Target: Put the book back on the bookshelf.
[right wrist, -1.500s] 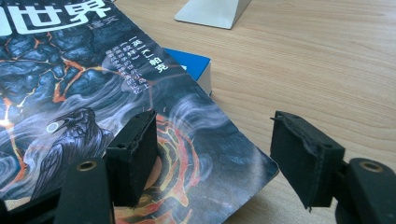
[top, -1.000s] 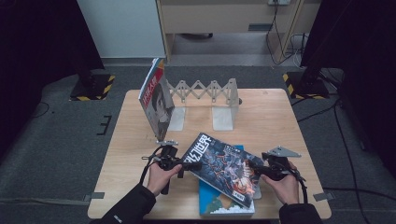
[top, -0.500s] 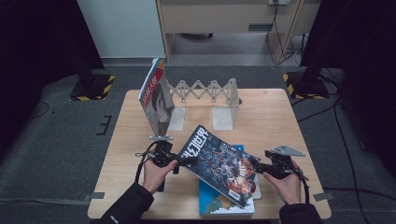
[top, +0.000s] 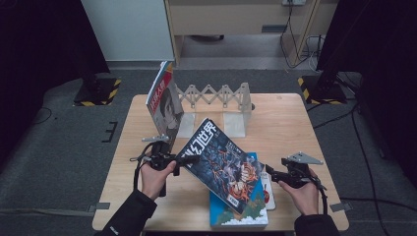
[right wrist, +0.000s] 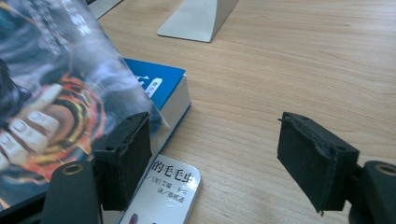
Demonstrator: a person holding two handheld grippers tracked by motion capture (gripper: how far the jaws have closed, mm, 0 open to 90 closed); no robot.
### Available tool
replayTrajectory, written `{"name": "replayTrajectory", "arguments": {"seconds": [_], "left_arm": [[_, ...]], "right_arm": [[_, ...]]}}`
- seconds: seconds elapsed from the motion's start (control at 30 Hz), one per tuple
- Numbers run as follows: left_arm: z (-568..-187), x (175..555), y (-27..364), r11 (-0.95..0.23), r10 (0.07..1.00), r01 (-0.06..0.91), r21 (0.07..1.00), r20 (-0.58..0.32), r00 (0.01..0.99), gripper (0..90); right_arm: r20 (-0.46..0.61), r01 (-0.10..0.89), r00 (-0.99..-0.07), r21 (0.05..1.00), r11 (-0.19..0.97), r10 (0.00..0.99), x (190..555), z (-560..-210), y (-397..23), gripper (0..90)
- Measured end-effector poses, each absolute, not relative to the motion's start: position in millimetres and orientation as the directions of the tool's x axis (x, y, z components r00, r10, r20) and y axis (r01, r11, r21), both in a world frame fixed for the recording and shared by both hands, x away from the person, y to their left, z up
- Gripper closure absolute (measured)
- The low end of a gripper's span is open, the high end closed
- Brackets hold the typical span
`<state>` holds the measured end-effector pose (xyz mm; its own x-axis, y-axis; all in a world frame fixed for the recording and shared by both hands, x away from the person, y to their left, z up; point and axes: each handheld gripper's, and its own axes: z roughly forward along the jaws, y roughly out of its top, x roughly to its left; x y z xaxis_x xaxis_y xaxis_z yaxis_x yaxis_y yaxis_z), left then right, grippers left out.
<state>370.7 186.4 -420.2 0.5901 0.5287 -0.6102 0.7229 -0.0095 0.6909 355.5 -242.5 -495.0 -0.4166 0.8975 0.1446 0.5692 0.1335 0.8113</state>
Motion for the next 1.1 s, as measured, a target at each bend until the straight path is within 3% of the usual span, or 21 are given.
{"name": "replayTrajectory", "arguments": {"seconds": [0.33,1.1], "left_arm": [[-391.4,369.1,200.5,0.065,0.538,0.681,0.729,-0.6,0.592,81.5],[-333.5,375.6,215.2,0.087,0.673,0.552,0.83,-0.457,0.581,81.8]], "right_arm": [[0.132,0.581,-0.398,0.802,0.138,0.908,357.0,-498.0,-248.2,26.2],[0.097,0.605,-0.361,0.781,0.153,0.928,359.7,-503.9,-264.3,26.5]]}}
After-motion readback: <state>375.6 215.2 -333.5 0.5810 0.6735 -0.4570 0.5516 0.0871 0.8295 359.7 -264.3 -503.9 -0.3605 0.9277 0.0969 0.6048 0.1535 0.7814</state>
